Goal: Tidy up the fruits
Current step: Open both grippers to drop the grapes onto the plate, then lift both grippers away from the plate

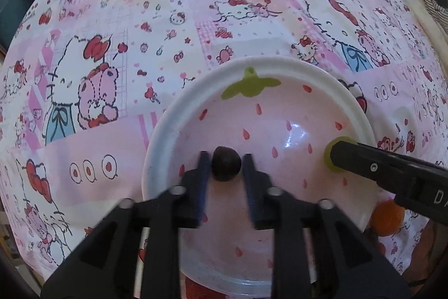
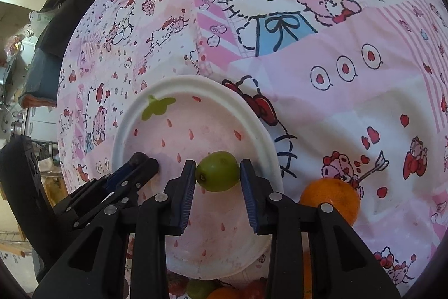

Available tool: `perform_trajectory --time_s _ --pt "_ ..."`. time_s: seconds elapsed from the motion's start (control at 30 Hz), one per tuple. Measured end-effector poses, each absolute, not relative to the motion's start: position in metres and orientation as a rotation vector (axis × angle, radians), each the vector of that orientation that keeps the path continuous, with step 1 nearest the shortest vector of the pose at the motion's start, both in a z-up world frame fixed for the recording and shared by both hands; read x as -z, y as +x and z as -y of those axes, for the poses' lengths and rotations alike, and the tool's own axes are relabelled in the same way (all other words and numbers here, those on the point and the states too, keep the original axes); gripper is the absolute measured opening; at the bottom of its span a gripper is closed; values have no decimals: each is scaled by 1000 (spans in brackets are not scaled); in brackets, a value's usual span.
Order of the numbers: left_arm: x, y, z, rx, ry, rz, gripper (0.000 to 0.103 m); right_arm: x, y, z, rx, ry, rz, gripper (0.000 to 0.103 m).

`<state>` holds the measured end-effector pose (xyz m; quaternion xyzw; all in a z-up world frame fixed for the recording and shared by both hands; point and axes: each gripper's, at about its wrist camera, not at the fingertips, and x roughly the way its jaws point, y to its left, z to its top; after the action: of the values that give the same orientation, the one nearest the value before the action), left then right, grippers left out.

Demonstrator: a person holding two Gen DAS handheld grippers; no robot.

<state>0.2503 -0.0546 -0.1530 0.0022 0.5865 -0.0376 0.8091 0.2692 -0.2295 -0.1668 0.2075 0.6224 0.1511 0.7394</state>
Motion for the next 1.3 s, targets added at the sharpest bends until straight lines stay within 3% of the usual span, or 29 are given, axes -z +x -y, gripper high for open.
perform_trajectory --time_s 0.13,0.2,0.27,0.5,1.3 --pt "145 248 57 80 1 -1212 49 165 270 231 -365 481 -1362 46" --pt "142 247 60 94 -1 -1204 71 160 270 234 -366 492 -1343 56" --pt "138 244 61 95 2 -1188 86 158 270 237 -373 515 -1326 68" --pt "121 231 60 105 6 -1160 86 140 271 242 -366 505 -1273 79" --pt "25 92 -25 -41 -74 -934 86 42 158 251 -390 346 -1079 83"
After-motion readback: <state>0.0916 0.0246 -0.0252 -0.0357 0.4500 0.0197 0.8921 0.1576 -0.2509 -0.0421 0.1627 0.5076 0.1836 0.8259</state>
